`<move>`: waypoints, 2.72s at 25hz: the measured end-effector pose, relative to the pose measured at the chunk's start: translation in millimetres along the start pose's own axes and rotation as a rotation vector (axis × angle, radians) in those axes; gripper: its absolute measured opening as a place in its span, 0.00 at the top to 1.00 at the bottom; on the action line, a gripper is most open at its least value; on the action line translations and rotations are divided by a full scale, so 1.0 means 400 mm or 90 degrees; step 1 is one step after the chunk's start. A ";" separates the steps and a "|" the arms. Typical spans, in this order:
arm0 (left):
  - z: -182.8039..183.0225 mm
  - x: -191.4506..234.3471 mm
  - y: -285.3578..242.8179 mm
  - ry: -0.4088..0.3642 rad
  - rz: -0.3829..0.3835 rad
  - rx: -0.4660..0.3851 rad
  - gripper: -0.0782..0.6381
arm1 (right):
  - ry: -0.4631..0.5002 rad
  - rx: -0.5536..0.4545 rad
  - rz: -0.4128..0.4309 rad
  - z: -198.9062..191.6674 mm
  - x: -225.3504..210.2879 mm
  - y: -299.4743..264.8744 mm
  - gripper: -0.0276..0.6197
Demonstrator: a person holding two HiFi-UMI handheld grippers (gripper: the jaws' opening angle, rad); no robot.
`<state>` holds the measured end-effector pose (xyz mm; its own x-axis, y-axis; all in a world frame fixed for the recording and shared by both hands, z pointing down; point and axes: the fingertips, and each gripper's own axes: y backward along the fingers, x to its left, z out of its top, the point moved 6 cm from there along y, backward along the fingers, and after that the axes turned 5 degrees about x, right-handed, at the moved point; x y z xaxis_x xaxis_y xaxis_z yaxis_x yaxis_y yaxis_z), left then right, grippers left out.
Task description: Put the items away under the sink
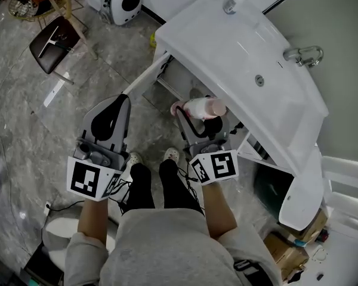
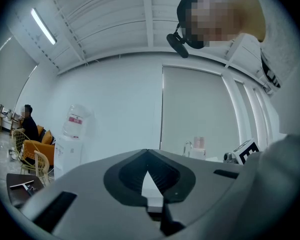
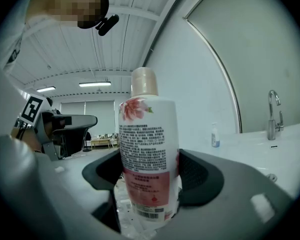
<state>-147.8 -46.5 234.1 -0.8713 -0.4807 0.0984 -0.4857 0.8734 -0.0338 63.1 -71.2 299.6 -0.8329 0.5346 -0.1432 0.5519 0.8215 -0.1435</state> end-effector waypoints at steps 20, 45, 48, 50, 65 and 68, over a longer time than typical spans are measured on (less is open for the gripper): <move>-0.360 -0.027 -0.123 0.042 -0.046 0.061 0.88 | -0.027 0.003 -0.001 -0.307 -0.107 -0.078 0.42; -0.917 0.055 -0.179 0.004 -0.070 0.063 0.88 | -0.028 0.004 -0.039 -0.852 -0.259 -0.242 0.42; -0.977 0.068 -0.202 -0.001 -0.075 0.048 0.88 | -0.030 0.000 -0.040 -0.911 -0.284 -0.267 0.42; -1.015 0.077 -0.220 -0.009 -0.081 0.037 0.88 | -0.026 -0.005 -0.043 -0.947 -0.300 -0.282 0.42; -1.295 0.116 -0.315 -0.039 -0.111 -0.002 0.88 | 0.005 -0.024 -0.057 -1.206 -0.423 -0.371 0.42; -1.313 0.110 -0.331 -0.038 -0.125 -0.026 0.88 | 0.003 -0.021 -0.066 -1.233 -0.455 -0.387 0.42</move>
<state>-85.3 -142.7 765.1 -0.7630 -0.6451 0.0407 -0.6449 0.7640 0.0211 109.1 -197.8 830.8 -0.8860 0.4466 -0.1252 0.4606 0.8789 -0.1244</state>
